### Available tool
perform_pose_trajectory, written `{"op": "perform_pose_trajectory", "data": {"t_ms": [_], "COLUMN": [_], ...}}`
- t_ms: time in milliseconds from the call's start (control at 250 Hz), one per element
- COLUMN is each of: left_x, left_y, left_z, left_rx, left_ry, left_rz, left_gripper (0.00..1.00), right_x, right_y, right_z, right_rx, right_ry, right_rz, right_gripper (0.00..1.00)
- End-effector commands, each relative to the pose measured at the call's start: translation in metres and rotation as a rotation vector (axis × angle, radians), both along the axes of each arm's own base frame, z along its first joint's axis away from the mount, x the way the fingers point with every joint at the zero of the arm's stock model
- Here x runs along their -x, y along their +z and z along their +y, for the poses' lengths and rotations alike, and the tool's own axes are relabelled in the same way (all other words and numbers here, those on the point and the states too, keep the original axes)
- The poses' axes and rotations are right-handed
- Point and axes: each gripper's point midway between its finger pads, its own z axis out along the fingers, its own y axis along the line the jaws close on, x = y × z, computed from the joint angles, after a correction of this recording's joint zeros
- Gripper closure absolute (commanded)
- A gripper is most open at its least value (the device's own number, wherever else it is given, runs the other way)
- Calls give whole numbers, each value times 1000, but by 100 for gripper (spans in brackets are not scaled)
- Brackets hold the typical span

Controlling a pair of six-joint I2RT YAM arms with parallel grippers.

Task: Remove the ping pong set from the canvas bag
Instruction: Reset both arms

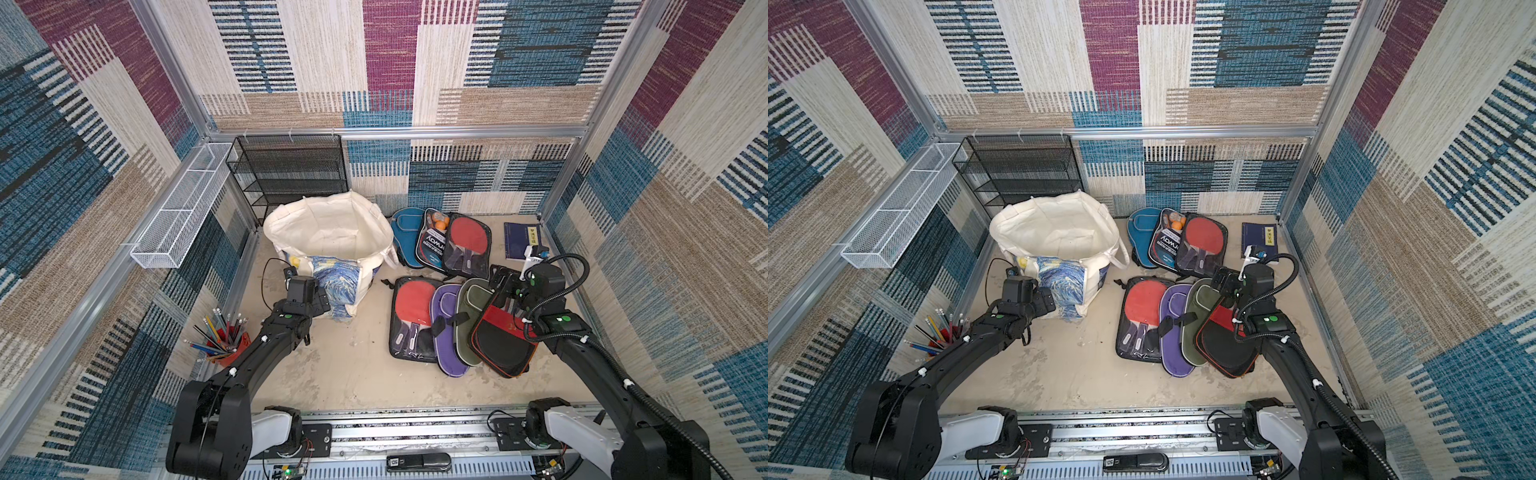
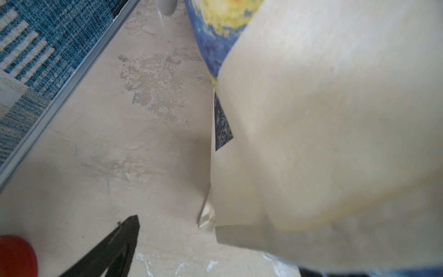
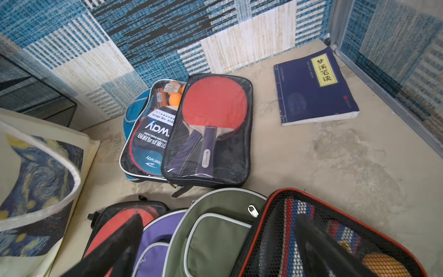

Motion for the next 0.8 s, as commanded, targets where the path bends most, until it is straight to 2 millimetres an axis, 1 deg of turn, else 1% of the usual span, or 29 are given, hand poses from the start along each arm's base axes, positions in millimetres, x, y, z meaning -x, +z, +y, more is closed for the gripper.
{"op": "perform_pose_trajectory", "data": {"t_ms": [0,124,180,260,356,468,540,568,676,796], "left_x": [-21,-31,-35,-41,-46,-49,-50,-50,-52,-52], "left_y": [14,20,21,20,23,20,13,10,10,10], "left_z": [2,10,15,20,26,35,40,41,39,38], "left_rx": [25,24,10,8,3,1,-12,-1,3,6], "left_ry": [-26,-24,-21,-26,-27,-11,-7,-7,-23,-34], "left_rz": [-83,-136,-142,-143,-176,-184,-176,-156,-155,-160], "left_gripper": [1,1,1,1,1,1,1,1,1,1], "right_x": [-6,-8,-10,-10,-9,-8,-7,-7,-7,-10], "right_y": [2,-8,-8,-10,-18,-28,-30,-29,-23,-25], "right_z": [-9,-20,-25,-37,-51,-60,-67,-69,-74,-80], "right_rx": [-11,5,21,59,73,86,111,117,140,176], "right_ry": [-46,-92,-112,-161,-219,-255,-287,-297,-318,-343], "right_rz": [-42,-52,-70,-93,-106,-119,-129,-135,-190,-224], "right_gripper": [1,1,1,1,1,1,1,1,1,1]}}
